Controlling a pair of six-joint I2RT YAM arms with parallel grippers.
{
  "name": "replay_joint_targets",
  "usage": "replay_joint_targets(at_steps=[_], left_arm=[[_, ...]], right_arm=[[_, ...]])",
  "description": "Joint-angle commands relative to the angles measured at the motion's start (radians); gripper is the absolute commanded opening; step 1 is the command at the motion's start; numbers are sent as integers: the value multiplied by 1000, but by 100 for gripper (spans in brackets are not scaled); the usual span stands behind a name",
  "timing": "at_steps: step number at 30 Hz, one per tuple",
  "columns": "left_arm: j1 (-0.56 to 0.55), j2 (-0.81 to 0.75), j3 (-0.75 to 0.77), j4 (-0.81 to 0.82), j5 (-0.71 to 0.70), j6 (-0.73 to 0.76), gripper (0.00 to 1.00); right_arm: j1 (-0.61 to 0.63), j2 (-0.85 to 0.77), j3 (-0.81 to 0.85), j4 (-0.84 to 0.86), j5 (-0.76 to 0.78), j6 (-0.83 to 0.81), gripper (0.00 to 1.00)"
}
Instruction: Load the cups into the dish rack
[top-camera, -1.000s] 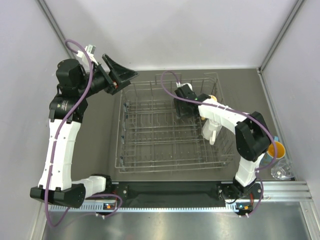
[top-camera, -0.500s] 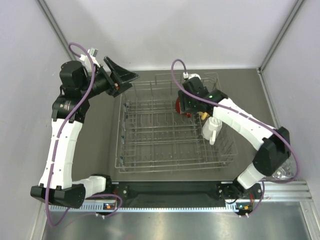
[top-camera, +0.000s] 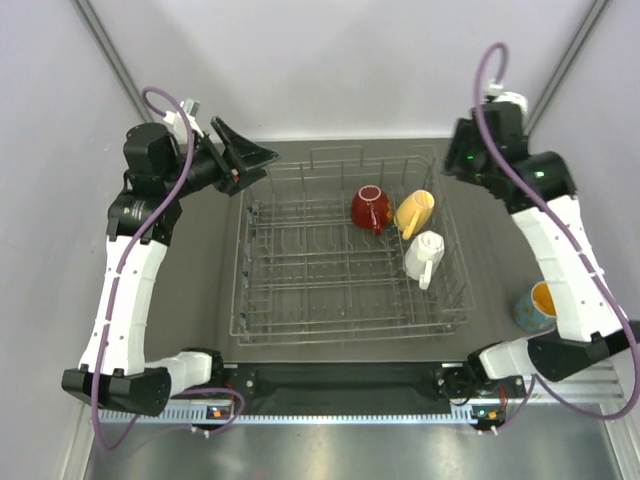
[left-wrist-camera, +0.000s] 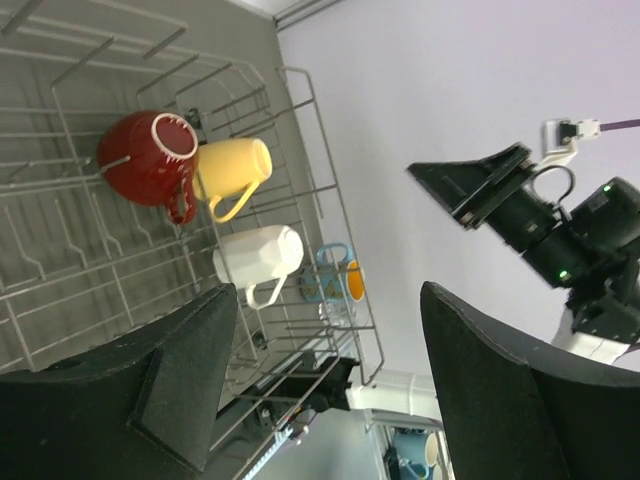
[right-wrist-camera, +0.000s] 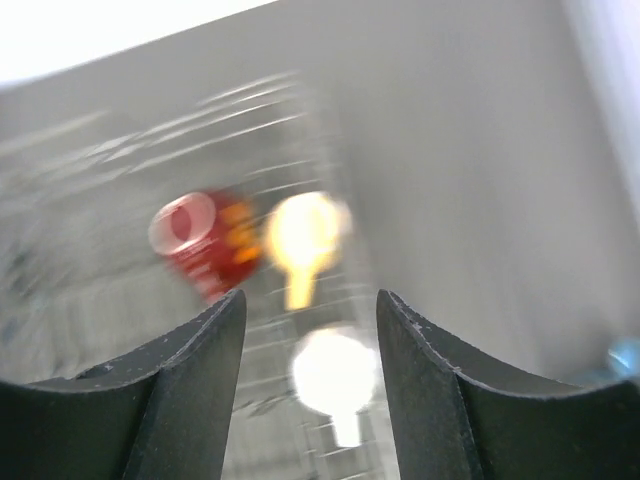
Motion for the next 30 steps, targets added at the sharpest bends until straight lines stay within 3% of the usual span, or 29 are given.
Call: replay_joint_targets(at_steps=[1,3,9,15,30], left_arm=[[4,21,37,-84,19,82,78],[4,35,55,-131,15,151,78],[4,84,135,-325,33,341,79],[-37,112,154,-328,50,381,80],[-66,184,227,-311,82,383,81]], right_arm=[[-163,-67,11,-124,30,13,55],[-245,-94,-11,-140,27,16,55],[-660,-139,-210,-178,-117,59,55],[-842,-176,-443,-161,-134,68,54],[-911,-197,-712,-32,-71,53,52]])
